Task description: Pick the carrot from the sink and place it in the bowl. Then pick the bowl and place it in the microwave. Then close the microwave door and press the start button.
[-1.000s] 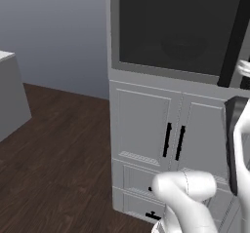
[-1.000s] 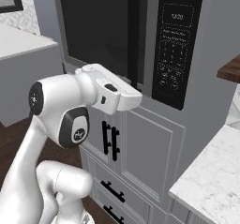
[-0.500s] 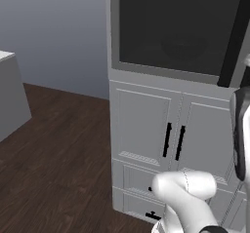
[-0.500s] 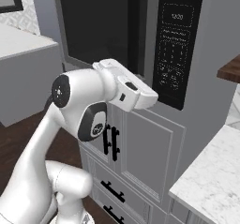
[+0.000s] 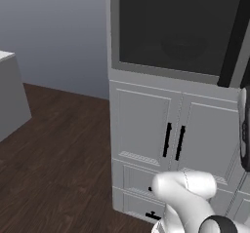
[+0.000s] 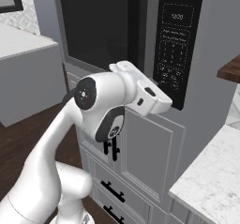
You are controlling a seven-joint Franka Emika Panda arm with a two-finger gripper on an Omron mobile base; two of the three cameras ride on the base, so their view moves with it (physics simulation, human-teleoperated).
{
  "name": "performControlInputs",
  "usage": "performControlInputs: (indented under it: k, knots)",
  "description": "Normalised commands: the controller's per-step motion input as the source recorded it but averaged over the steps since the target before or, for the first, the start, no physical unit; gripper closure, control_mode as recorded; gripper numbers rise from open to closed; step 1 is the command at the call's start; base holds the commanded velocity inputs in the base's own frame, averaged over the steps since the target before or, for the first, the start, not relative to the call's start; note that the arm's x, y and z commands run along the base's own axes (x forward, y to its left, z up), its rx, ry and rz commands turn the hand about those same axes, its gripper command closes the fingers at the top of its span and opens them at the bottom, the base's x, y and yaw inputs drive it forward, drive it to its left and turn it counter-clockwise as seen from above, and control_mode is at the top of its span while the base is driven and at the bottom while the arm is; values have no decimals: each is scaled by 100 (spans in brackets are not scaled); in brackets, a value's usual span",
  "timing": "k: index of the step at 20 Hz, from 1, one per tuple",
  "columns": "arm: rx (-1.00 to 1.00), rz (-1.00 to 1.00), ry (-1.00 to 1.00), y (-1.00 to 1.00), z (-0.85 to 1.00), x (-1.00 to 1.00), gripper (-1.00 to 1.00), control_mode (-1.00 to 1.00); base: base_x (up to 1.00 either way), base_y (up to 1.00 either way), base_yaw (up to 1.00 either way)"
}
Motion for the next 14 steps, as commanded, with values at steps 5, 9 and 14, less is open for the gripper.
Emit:
performControlInputs:
  k: [5,9,14]
  knots:
    - [4,0,0,-25,-6,12,100,-100,0,0,0]
    - [7,0,-2,-34,-11,3,100,-100,0,0,0]
    - [2,0,-1,-1,-21,0,100,-100,0,0,0]
